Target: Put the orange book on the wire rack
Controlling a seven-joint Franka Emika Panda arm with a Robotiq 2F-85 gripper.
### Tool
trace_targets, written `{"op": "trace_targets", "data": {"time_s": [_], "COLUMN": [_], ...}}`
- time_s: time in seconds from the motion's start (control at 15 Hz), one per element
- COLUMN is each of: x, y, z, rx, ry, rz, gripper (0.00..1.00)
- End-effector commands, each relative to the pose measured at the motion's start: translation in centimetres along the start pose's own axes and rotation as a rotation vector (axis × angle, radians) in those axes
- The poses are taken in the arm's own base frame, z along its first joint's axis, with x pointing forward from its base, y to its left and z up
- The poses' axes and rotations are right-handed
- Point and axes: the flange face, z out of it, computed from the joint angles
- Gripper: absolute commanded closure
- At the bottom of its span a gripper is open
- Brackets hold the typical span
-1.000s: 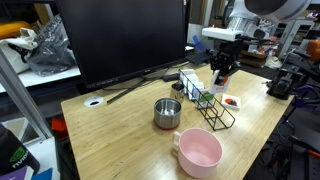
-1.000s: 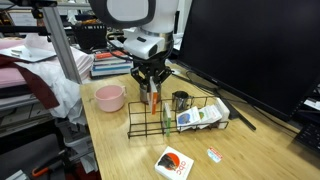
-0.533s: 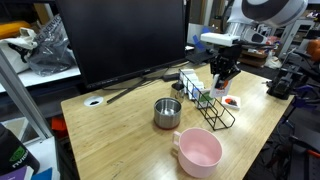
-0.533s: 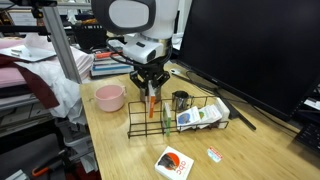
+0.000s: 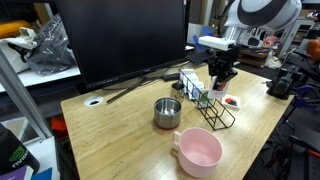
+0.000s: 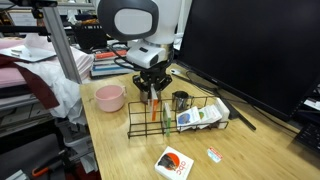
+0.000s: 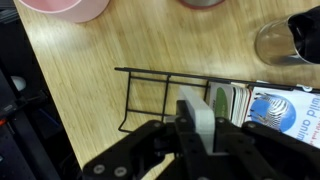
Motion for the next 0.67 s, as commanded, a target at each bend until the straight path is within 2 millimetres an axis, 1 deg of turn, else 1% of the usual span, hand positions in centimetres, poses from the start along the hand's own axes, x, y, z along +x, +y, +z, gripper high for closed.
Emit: {"op": "trace_targets", "data": {"time_s": [0.0, 0.33, 0.6], "x": [-0.6, -0.9, -0.7], "y": [-1.0, -1.6, -2.1], "z": [0.0, 1.0, 1.9], "rx": [0.025, -0.004, -0.014], "ry": [0.005, -0.006, -0.001], "rz": [-0.009, -0.009, 0.004], "gripper": [0.96, 0.96, 0.96]}}
